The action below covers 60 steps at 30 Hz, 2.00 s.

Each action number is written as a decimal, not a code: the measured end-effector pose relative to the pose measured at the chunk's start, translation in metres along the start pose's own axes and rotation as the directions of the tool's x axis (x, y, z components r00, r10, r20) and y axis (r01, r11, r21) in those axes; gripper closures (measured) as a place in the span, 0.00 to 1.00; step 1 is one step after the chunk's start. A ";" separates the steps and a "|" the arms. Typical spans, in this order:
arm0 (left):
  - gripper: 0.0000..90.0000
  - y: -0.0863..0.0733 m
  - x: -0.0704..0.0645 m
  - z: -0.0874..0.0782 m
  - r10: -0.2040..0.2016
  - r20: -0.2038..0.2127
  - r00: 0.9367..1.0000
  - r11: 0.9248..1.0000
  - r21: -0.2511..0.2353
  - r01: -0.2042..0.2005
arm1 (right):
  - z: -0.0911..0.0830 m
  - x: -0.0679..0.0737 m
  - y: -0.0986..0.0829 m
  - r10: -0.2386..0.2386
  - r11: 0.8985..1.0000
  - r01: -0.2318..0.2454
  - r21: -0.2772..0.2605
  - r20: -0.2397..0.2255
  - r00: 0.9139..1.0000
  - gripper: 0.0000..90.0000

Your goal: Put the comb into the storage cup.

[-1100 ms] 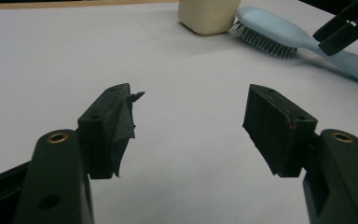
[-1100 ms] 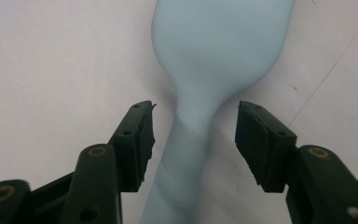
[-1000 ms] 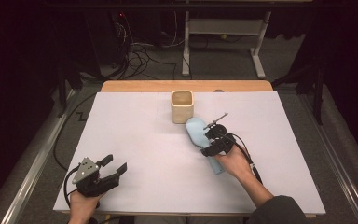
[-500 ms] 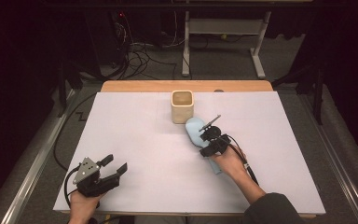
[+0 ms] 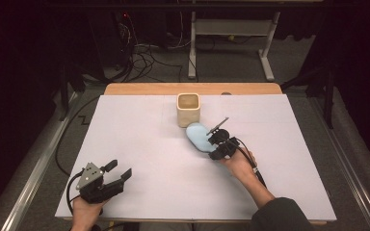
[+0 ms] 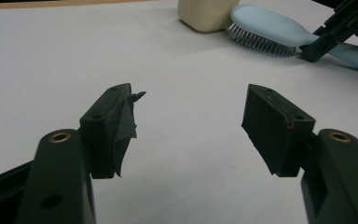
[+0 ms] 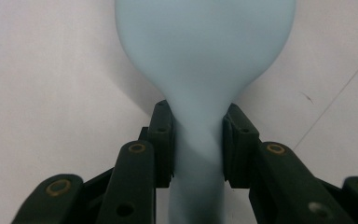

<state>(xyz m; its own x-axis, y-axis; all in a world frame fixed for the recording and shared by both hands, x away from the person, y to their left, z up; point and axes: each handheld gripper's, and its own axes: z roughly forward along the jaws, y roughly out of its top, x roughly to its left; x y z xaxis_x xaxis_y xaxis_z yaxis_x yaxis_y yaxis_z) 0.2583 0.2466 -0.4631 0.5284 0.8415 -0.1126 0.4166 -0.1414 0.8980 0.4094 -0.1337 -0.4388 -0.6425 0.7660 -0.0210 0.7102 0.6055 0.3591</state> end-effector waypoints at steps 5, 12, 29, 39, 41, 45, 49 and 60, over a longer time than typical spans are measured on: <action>0.39 0.000 0.000 0.001 0.001 0.002 1.000 1.000 0.001 -0.001 | 0.000 -0.001 0.001 -0.008 1.000 0.008 0.005 -0.007 1.000 0.78; 0.39 0.000 -0.001 0.000 0.003 0.003 1.000 1.000 -0.007 -0.003 | 0.000 -0.004 0.000 -0.027 1.000 0.027 0.003 -0.024 0.999 0.78; 0.38 0.000 -0.001 0.000 0.009 0.004 1.000 1.000 -0.010 -0.009 | -0.004 -0.008 -0.001 -0.048 0.999 0.047 -0.014 -0.050 0.998 0.79; 0.38 -0.001 -0.002 0.013 0.008 0.004 1.000 0.999 0.037 -0.008 | -0.014 -0.013 -0.008 -0.073 0.997 0.070 -0.035 -0.069 0.995 0.79; 0.38 -0.002 -0.001 0.012 0.000 -0.002 1.000 0.999 0.035 0.000 | -0.017 -0.014 -0.010 -0.077 0.996 0.073 -0.049 -0.069 0.995 0.79; 0.38 -0.003 0.001 0.011 -0.012 -0.009 1.000 1.000 0.029 0.012 | -0.021 -0.014 -0.014 -0.075 0.995 0.070 -0.066 -0.073 0.994 0.79; 0.38 -0.002 -0.001 0.010 -0.008 -0.004 1.000 1.000 0.021 0.008 | -0.031 -0.010 -0.017 -0.092 0.991 0.085 -0.099 -0.064 0.994 0.79; 0.38 0.002 -0.001 0.011 -0.006 0.002 1.000 1.000 0.002 0.006 | -0.051 -0.010 -0.032 -0.088 0.983 0.077 -0.165 -0.059 0.994 0.79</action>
<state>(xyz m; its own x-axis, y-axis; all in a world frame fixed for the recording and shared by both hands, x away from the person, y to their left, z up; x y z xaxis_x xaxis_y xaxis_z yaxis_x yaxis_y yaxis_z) 0.2666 0.2394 -0.4663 0.5275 0.8412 -0.1188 0.4214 -0.1377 0.8964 0.3787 -0.1716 -0.4021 -0.7183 0.6957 0.0028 0.6014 0.6189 0.5052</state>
